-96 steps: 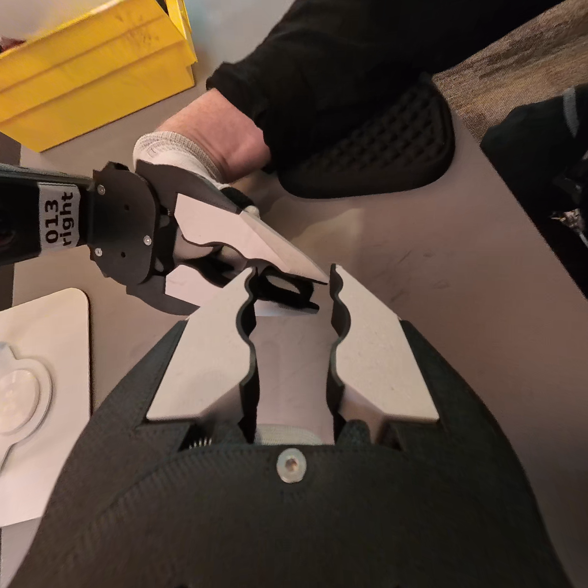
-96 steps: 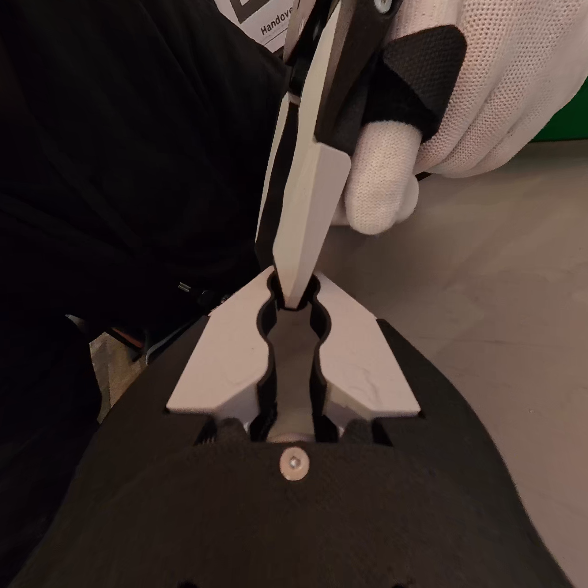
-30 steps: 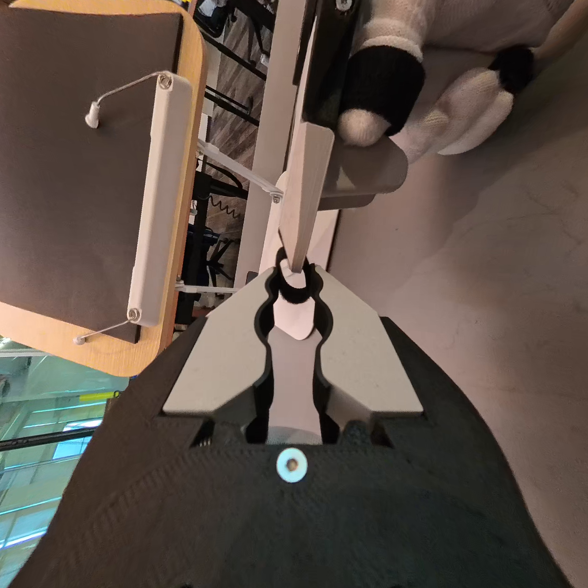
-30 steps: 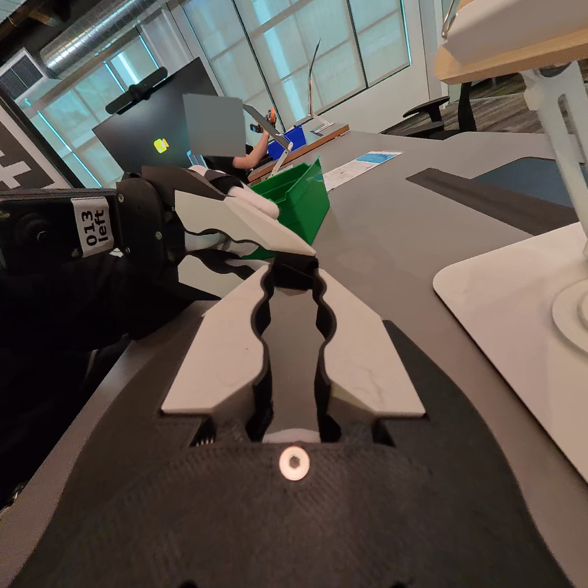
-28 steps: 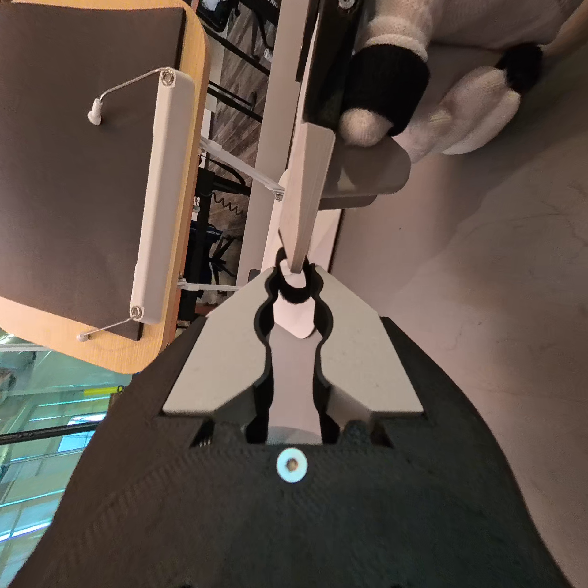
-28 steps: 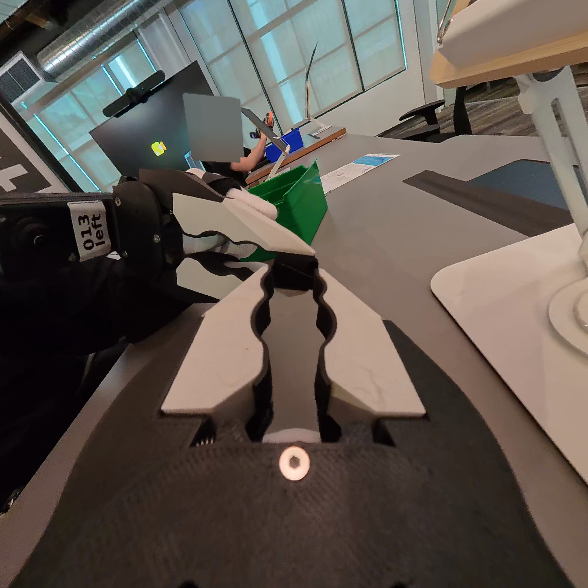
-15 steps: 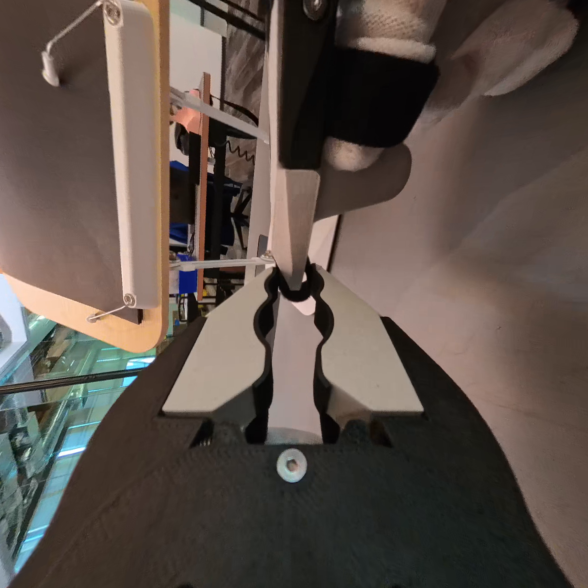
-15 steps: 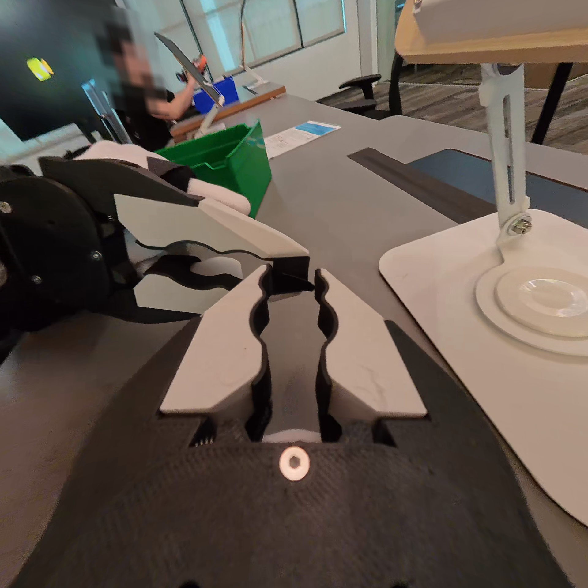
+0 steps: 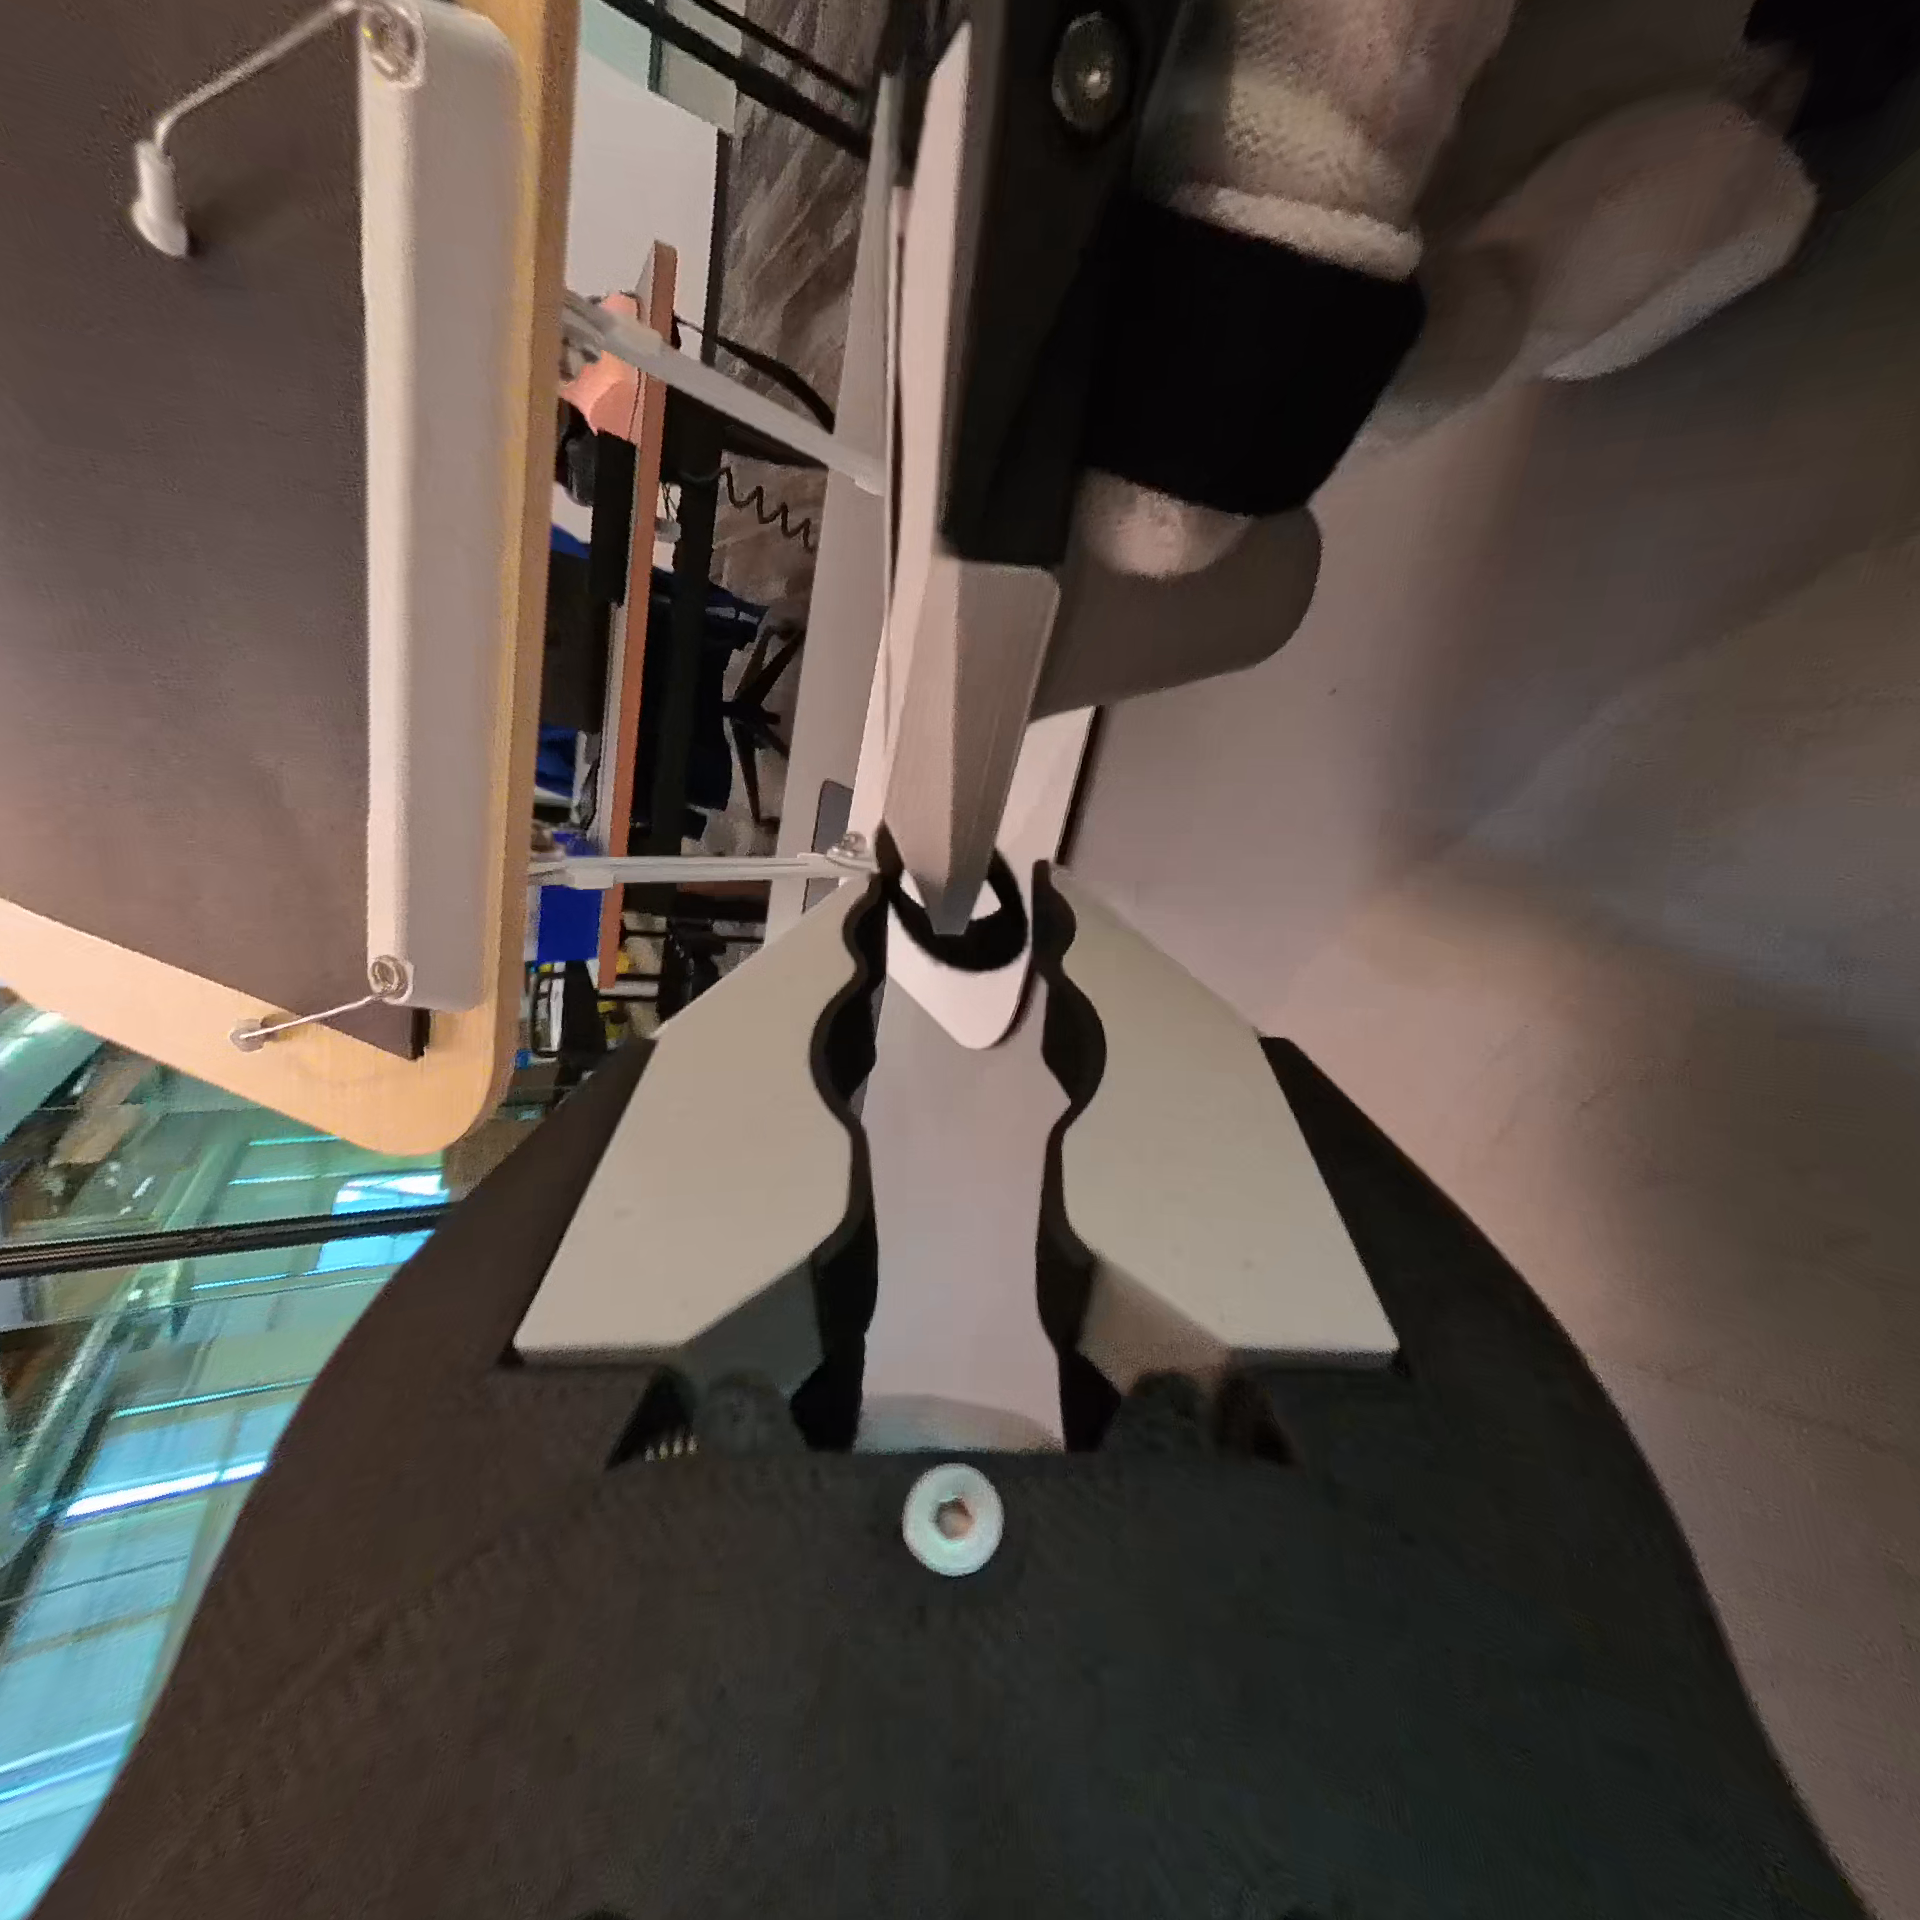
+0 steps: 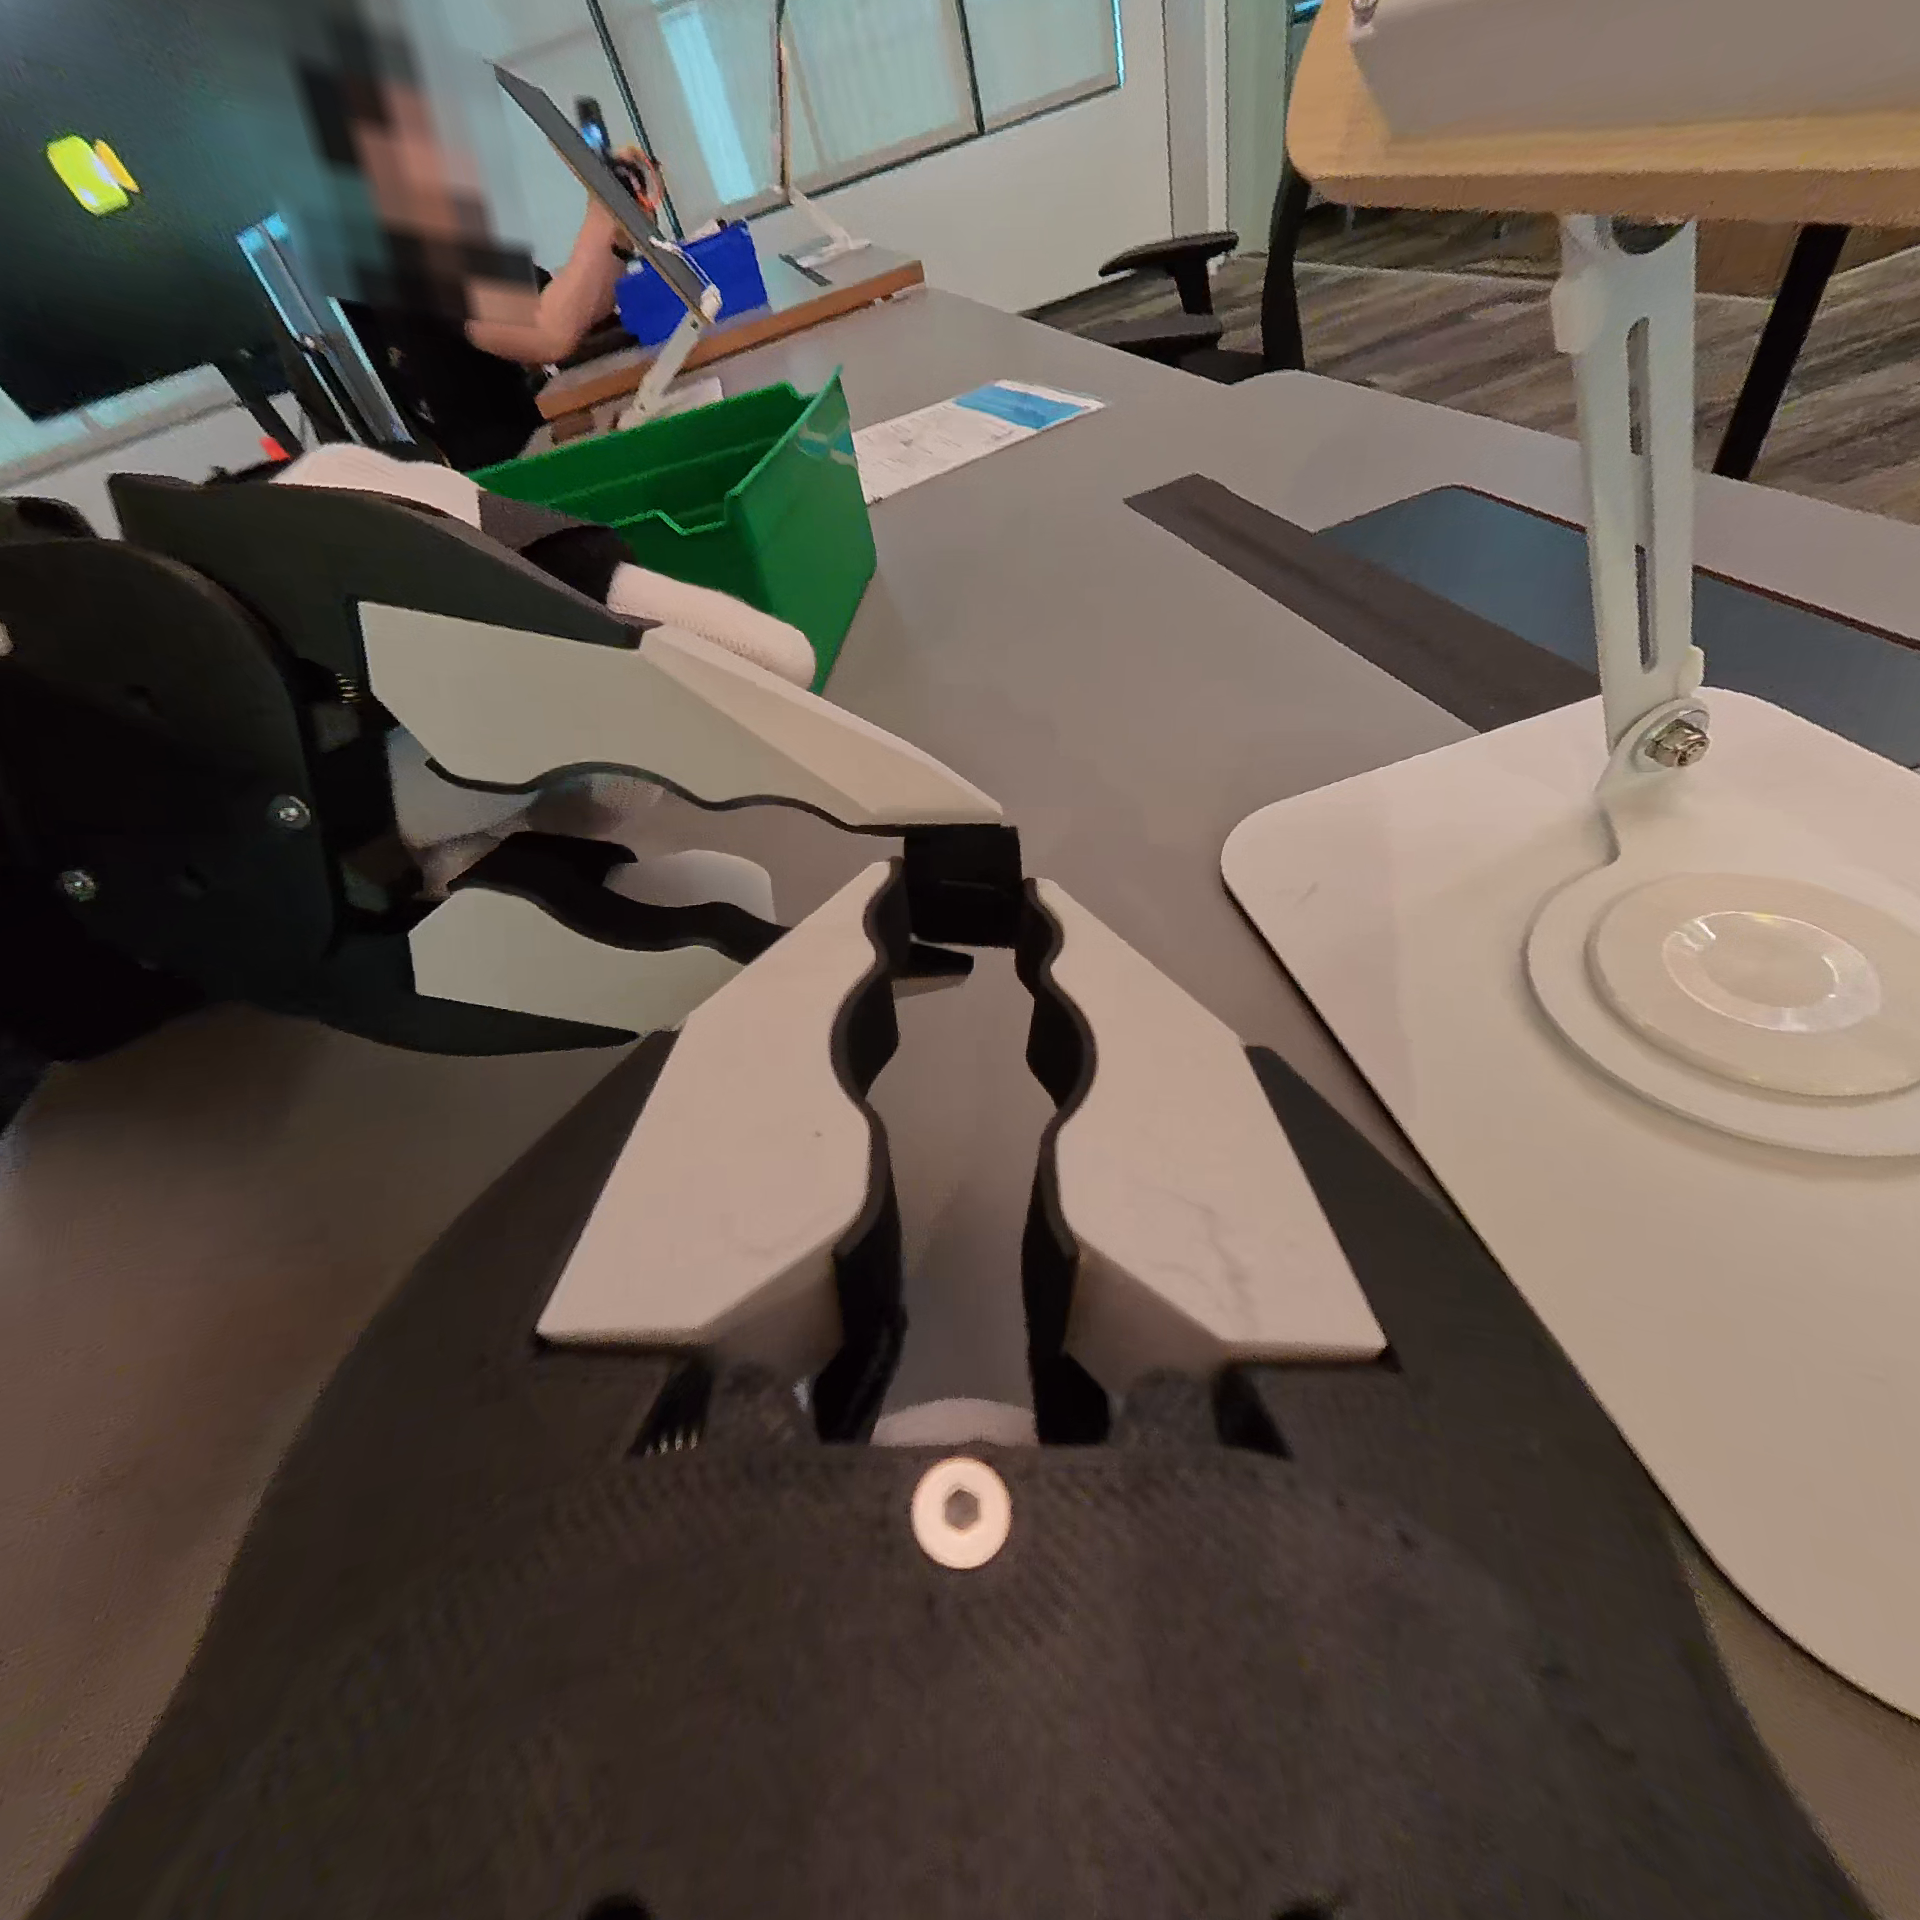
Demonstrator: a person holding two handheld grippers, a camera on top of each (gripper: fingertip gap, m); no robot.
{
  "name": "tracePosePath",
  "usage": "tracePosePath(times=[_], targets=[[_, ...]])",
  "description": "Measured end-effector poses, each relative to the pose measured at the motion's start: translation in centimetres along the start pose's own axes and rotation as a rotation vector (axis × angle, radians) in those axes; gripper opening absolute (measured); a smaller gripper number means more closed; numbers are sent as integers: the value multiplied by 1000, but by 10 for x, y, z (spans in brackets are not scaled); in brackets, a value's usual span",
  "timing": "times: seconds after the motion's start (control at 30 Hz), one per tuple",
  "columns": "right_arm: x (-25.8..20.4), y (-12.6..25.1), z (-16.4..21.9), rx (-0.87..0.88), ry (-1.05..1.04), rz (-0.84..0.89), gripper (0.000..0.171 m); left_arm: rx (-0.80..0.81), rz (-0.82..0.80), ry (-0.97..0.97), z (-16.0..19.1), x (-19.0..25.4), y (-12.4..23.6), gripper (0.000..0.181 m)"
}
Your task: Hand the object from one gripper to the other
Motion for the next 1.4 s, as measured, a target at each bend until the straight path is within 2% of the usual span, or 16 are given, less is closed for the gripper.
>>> tracePosePath(times=[0.17, 0.3, 0.5, 0.63, 0.73, 1.1, 1.4], targets=[[0, 9, -5, 93, -54, -120, 17, 138, 96, 120, 2, -16, 12, 28], [2, 19, -9, 189, -100, -209, 17, 279, 255, 329, 9, -35, 21, 27], [-8, 28, -14, 266, -65, -347, 17, 554, 671, 734, 20, -50, 22, 24], [-17, 34, -14, 283, -6, -436, 18, 711, 911, 849, 26, -54, 26, 24], [-22, 37, -15, 294, 28, -488, 17, 779, 1017, 895, 28, -55, 28, 18], [-29, 41, -13, 293, 79, -540, 18, 802, 1188, 915, 29, -50, 27, 14], [-29, 41, -14, 303, 80, -539, 18, 818, 1206, 925, 29, -48, 26, 10]])
Point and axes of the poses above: each gripper's, where its closed fingertips meet, y back along the fingers, z out of its underside, x = y × z across the jaws, the point moved 9 cm from there along y, back along the fingers, and after that the axes turned 10 degrees about -x, right-handed, at the moved point
